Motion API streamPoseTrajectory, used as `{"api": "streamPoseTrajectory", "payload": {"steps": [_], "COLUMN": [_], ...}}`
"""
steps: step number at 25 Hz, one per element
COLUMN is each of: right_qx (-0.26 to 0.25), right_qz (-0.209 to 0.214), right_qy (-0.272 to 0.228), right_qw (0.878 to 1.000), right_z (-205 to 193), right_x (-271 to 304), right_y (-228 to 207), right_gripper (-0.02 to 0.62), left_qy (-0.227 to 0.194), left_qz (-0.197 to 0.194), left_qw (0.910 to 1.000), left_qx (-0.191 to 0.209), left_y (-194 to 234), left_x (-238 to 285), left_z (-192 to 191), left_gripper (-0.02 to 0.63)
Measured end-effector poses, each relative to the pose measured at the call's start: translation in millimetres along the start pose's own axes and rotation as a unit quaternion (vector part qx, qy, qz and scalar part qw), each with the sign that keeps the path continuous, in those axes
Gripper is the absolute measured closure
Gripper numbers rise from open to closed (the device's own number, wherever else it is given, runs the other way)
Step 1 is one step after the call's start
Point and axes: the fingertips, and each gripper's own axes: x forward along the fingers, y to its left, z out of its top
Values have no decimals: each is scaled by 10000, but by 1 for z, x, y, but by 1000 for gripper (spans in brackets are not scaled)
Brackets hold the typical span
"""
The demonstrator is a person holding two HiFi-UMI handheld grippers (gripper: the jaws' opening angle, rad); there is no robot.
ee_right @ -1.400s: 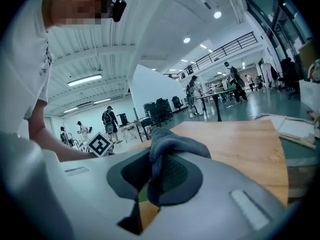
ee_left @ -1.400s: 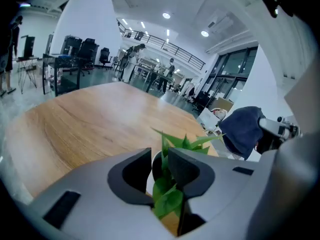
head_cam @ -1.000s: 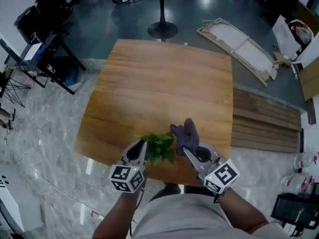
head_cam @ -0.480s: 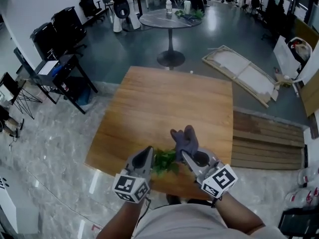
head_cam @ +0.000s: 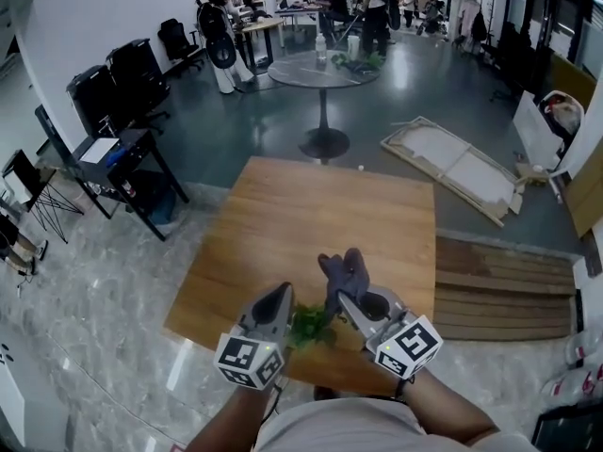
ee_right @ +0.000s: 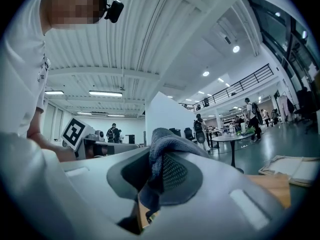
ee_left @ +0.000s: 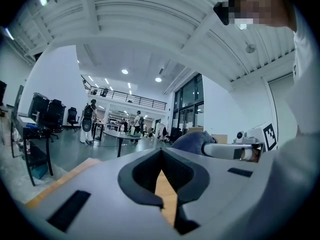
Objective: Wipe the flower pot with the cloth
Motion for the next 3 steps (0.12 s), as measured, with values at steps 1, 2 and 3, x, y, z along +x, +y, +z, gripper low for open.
{"api": "streamPoseTrajectory", "payload": {"steps": [1, 2, 3], "right_qx": [-10, -19, -28], "right_qz": [1, 2, 3], "right_qy": [-7, -13, -20], "right_qw": [10000, 10000, 10000], "right_z": [1, 3, 5], "right_x": [-1, -2, -2], "right_y": [1, 2, 3], "right_gripper": [563, 563, 563], "left_qy": [-12, -25, -38], "left_qz": [0, 0, -1], "left_qw": [10000, 10000, 10000], "left_qx": [7, 11, 15], "left_y": [-1, -3, -4], "left_x": [-1, -2, -3], "left_z": [1, 3, 5], "left_gripper": [598, 600, 598]}}
